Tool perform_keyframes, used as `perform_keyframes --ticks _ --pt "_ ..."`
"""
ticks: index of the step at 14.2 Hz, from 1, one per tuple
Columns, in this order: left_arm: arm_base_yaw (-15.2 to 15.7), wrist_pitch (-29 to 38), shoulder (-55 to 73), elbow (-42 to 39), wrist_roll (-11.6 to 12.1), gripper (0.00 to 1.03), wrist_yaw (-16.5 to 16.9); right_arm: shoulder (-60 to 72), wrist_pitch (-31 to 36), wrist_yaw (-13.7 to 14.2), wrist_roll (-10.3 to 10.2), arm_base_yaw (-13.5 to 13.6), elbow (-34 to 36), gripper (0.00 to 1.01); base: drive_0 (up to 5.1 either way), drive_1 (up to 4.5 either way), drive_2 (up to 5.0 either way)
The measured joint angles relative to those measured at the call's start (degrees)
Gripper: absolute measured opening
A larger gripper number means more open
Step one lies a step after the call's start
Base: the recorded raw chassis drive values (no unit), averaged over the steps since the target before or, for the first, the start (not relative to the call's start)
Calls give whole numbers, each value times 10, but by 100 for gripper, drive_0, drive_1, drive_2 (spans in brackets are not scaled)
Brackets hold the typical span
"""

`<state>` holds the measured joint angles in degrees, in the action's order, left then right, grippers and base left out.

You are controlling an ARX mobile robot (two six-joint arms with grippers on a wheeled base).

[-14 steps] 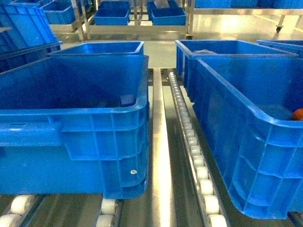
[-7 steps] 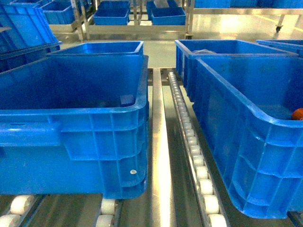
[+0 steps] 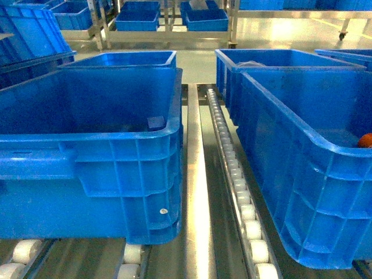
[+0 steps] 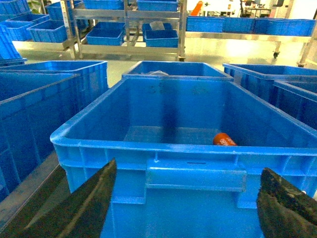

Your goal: Sort blue parts and orange caps into right shelf containers

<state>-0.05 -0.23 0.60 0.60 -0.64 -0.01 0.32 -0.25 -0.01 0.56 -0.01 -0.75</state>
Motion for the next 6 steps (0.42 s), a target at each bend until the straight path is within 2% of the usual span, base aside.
perform_keyframes --ticks 1,6 --pt "0 0 0 0 1 99 0 0 0 0 -1 0 0 99 0 0 0" --pt "0 0 0 0 0 98 0 0 0 0 -1 0 0 98 0 0 0"
